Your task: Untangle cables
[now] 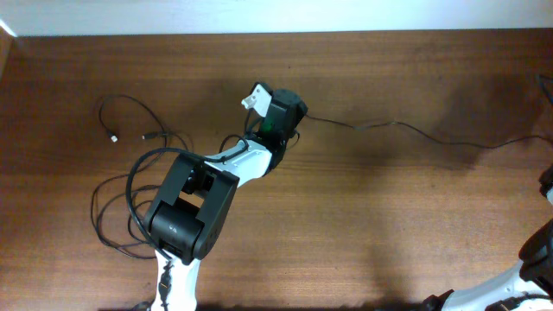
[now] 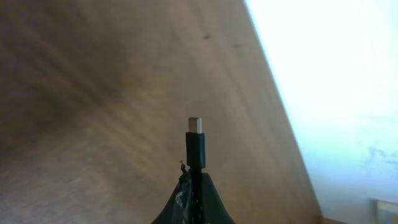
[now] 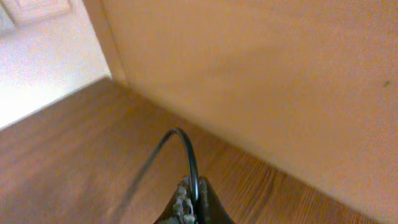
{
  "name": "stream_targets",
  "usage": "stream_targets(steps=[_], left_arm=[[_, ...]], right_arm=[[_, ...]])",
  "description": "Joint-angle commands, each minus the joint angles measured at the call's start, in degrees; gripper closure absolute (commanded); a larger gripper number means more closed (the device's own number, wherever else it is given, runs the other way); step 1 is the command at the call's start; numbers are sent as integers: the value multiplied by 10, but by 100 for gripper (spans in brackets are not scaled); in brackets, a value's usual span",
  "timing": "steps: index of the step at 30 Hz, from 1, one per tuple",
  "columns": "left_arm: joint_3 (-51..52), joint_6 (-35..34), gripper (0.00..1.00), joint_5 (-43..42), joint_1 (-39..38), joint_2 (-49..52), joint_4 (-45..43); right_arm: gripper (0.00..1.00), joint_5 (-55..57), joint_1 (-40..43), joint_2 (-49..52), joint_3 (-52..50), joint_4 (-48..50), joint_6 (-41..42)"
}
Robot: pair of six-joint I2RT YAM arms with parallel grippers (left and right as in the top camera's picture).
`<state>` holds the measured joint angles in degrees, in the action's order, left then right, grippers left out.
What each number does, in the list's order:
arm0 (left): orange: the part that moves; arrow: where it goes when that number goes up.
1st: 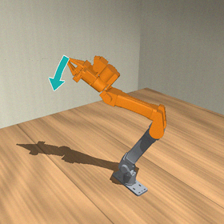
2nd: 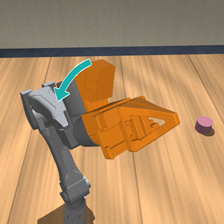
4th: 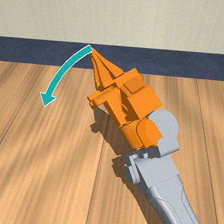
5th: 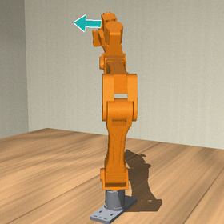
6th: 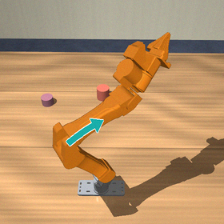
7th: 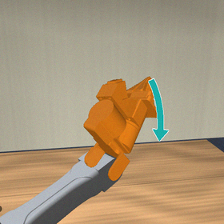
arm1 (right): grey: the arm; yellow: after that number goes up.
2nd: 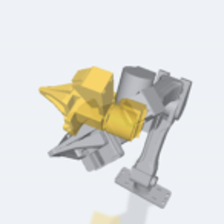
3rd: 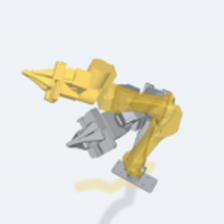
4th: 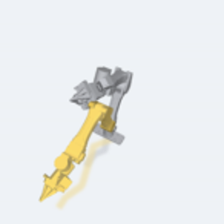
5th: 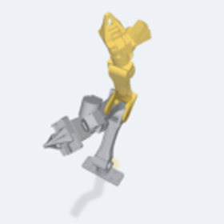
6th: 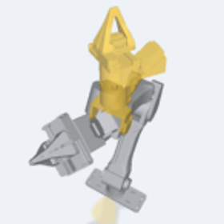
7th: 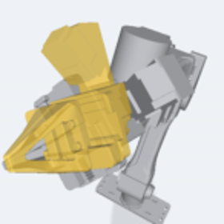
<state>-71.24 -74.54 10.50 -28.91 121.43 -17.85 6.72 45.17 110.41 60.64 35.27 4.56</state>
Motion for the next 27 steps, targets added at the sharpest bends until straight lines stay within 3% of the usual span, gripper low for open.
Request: stream_targets(steps=[1,5,6,8,12,15,16,17,18,22,25,27], left_arm=[[-8,-17,100,9,2,5,69],[-8,-17,100,9,-4,6,125],[-8,-17,100,9,-11,6,133],[-8,-17,94,9,-22,6,139],[-8,-17,91,9,-30,6,141],[-8,-17,89,9,-31,6,150],[-8,-17,82,9,-31,6,155],[-8,-15,46,12,-29,6,172],[-8,21,2,14,-28,6,177],[-8,119,1,11,-22,4,180],[-8,163,1,-17,3,-24,187],[-8,208,1,-19,27,-66,214]], right_arm=[[96,-12,23,5,4,21,26],[96,-12,32,5,4,15,110],[91,-16,32,5,4,17,110],[55,-16,32,5,4,15,110],[34,-16,32,5,4,4,110],[28,-16,32,5,4,0,110],[27,-16,32,5,4,-6,110],[26,-16,32,5,4,-17,110],[25,-16,33,5,4,-27,110],[13,-22,33,5,4,-29,108],[2,-79,33,-21,5,-25,5],[0,-97,33,-61,5,-25,1]])
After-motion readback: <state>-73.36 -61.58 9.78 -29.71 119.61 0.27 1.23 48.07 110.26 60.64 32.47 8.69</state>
